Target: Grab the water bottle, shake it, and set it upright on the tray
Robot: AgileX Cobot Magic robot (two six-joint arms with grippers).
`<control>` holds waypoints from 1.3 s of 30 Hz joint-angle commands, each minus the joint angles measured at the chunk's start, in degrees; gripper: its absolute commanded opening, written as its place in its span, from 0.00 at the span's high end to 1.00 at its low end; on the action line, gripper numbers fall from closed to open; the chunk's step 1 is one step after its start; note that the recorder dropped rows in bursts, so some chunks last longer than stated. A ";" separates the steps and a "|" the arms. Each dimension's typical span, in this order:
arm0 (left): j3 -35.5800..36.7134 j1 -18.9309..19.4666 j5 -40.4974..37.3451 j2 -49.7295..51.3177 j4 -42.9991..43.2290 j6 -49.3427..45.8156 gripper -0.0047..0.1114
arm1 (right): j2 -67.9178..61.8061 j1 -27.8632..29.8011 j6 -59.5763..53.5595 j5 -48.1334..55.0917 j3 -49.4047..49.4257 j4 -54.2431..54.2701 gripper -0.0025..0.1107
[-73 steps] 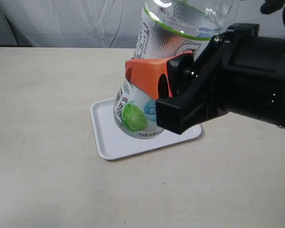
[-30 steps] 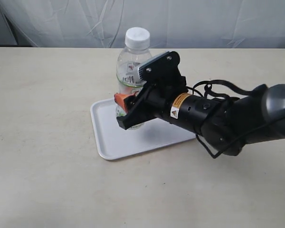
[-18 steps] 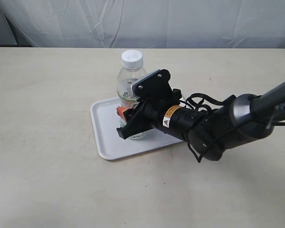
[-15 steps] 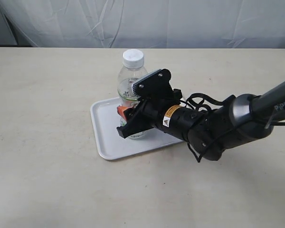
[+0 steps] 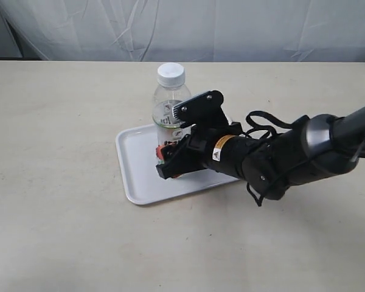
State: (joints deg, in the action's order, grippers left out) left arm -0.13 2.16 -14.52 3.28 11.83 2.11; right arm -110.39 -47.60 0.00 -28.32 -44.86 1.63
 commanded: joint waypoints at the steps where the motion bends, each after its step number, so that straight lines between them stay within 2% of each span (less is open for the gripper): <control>1: 0.13 0.05 0.68 -0.24 -0.25 0.47 0.96 | 3.74 0.16 0.00 8.99 -0.22 0.41 0.30; 9: 0.13 0.05 0.68 -0.24 -0.25 0.47 0.96 | 11.62 0.16 0.00 19.21 -0.22 1.54 0.30; 11: 0.13 0.05 0.68 -0.24 -0.25 0.47 0.96 | 13.43 0.16 0.00 23.36 -0.22 1.68 0.33; 12: 0.13 0.05 0.68 -0.24 -0.25 0.47 0.96 | 14.49 0.16 0.00 25.56 -0.22 1.68 0.39; 14: 0.13 0.05 0.68 -0.24 -0.25 0.47 0.96 | 16.60 0.16 0.00 29.90 -0.05 1.68 0.56; 17: 0.13 0.05 0.68 -0.24 -0.25 0.47 0.96 | 21.59 0.16 0.00 34.76 1.59 1.68 0.91; 18: 0.13 0.05 0.68 -0.24 -0.25 0.47 0.96 | 23.63 0.16 0.00 36.01 2.48 1.68 0.98; 23: 0.13 0.05 0.68 -0.24 -0.25 0.47 0.96 | 34.95 0.16 0.00 44.43 6.51 2.83 0.91; 30: 0.13 0.05 0.68 -0.24 -0.25 0.47 0.96 | 48.14 0.16 0.00 64.40 6.89 16.05 0.90; 39: 0.13 0.05 0.68 -0.24 -0.25 0.47 0.96 | 57.98 0.16 0.00 64.12 7.29 16.96 0.90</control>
State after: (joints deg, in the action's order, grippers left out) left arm -0.13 2.16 -14.52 3.28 11.83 2.11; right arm -55.35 -47.60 0.00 36.82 -38.17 18.41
